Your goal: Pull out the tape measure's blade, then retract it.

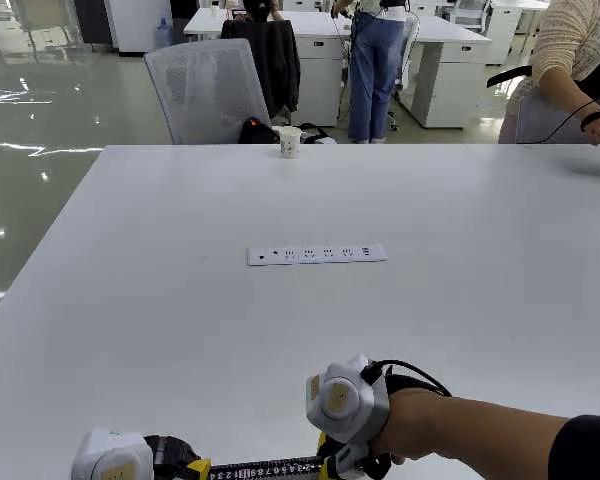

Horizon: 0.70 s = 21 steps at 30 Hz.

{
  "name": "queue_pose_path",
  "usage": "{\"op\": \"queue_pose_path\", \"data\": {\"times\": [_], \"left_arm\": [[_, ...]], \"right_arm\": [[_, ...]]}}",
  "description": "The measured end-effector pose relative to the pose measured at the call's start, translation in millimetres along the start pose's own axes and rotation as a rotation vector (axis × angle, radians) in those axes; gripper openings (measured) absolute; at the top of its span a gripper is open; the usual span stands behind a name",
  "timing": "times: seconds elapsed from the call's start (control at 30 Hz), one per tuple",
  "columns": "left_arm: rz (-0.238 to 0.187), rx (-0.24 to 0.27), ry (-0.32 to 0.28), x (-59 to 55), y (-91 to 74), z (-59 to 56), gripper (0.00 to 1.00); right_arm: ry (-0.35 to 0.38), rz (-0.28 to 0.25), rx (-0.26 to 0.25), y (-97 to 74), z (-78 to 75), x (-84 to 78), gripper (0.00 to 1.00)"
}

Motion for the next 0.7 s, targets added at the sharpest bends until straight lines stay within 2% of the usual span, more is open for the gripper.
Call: {"op": "queue_pose_path", "data": {"times": [0.7], "left_arm": [[0.001, -0.002, 0.003, -0.9, -0.7, -1.4, 0.61]], "right_arm": [[-0.008, -0.004, -0.004, 2.7, -0.3, 5.6, 0.11]]}}
Point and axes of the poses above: the centre of the closed fingertips' face, and the gripper's own axes: y roughly forward along the fingers, z roughly to its left, x roughly out of its top, the point moved 7 cm from there along -y, roughly backward along the fingers, and after that the axes turned 4 degrees about z, right-handed, at the moved point
